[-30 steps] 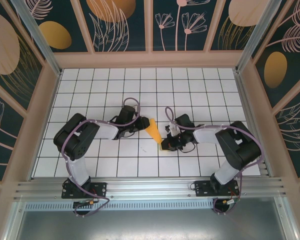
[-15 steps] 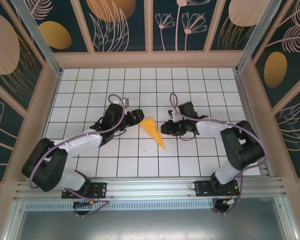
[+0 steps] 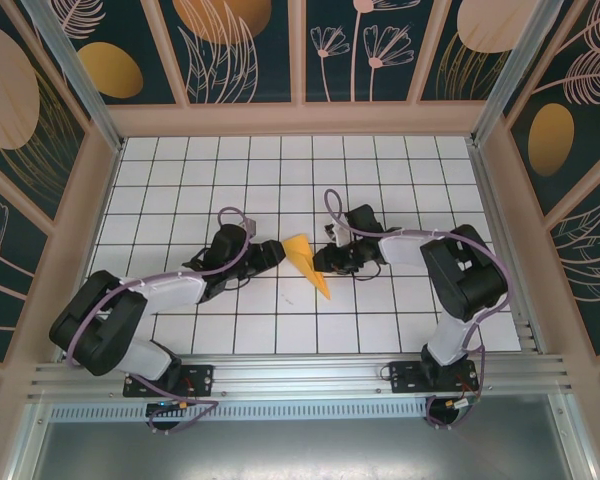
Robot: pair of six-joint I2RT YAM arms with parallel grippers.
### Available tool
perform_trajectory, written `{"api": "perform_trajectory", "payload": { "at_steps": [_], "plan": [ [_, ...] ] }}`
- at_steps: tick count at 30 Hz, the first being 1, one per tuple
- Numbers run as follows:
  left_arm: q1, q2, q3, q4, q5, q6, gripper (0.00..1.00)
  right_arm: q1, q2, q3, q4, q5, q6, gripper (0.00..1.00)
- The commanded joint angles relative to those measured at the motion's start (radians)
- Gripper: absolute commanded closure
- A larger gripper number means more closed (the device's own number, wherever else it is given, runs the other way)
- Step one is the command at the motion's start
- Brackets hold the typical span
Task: Fold a paper plane with a square sheet of paper (pick it up from the middle)
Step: Move a paper plane to the center of the table.
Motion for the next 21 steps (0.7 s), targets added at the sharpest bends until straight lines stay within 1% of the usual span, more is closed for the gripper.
{"api": "perform_trajectory", "payload": {
  "at_steps": [1, 8, 10, 14, 18, 21],
  "plan": [
    [0.002, 0.036, 0.020, 0.048, 0.038, -0.028, 0.39, 0.017, 0.014, 0.025, -0.014, -0.002, -0.030, 0.65],
    [0.002, 0.093, 0.043, 0.068, 0.048, -0.037, 0.38, 0.025, -0.039, 0.040, -0.037, 0.051, -0.039, 0.65],
    [0.001, 0.117, 0.051, 0.087, 0.060, -0.045, 0.38, 0.056, -0.021, 0.069, -0.083, 0.096, -0.053, 0.65],
    [0.001, 0.156, 0.058, 0.122, 0.069, -0.065, 0.39, 0.111, 0.009, 0.098, -0.102, 0.153, -0.052, 0.71],
    [0.001, 0.158, 0.056, 0.121, 0.046, -0.075, 0.42, 0.151, 0.022, 0.123, -0.110, 0.211, -0.029, 0.77],
    [0.001, 0.129, 0.036, 0.117, 0.005, -0.084, 0.45, 0.182, 0.025, 0.150, -0.133, 0.281, -0.017, 0.86]
  ]
}}
